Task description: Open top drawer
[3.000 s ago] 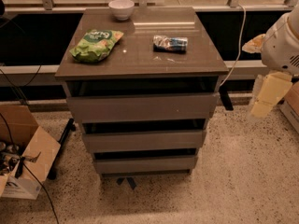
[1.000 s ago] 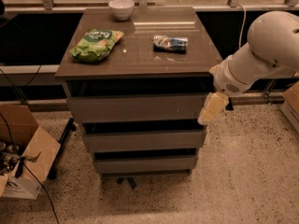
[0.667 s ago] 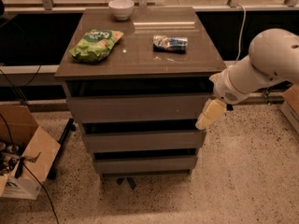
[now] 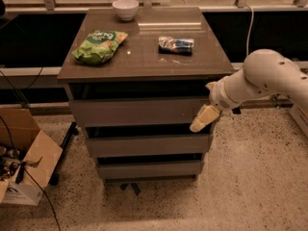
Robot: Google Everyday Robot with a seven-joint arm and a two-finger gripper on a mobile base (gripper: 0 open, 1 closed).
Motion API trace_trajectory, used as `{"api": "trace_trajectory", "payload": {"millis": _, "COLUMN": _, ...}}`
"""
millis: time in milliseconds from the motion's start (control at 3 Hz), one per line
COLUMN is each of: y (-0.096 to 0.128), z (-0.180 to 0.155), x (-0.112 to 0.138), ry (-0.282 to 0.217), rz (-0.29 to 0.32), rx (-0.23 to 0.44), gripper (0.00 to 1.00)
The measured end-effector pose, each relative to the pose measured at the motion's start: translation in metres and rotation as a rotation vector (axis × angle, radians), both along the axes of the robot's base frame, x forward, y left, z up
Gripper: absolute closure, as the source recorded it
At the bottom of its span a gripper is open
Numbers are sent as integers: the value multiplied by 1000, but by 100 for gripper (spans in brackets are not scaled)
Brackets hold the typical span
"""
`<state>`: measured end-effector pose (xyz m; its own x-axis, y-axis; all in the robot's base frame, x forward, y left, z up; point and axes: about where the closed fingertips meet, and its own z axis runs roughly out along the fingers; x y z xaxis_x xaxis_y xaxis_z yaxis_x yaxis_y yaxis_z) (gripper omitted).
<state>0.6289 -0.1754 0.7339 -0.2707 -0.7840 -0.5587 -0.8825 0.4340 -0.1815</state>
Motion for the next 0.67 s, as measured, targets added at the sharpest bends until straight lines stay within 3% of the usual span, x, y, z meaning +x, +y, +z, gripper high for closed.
{"api": "trace_trajectory", "payload": {"millis": 333, "y": 9, "z": -24, "x": 22, "ry": 13, "rz": 11, "rx": 31, "gripper": 0}}
{"api": "trace_trajectory", "payload": {"millis": 667, "y": 18, "z": -52, "x": 38, "ry": 61, "rz": 39, "rx": 65, "gripper": 1}}
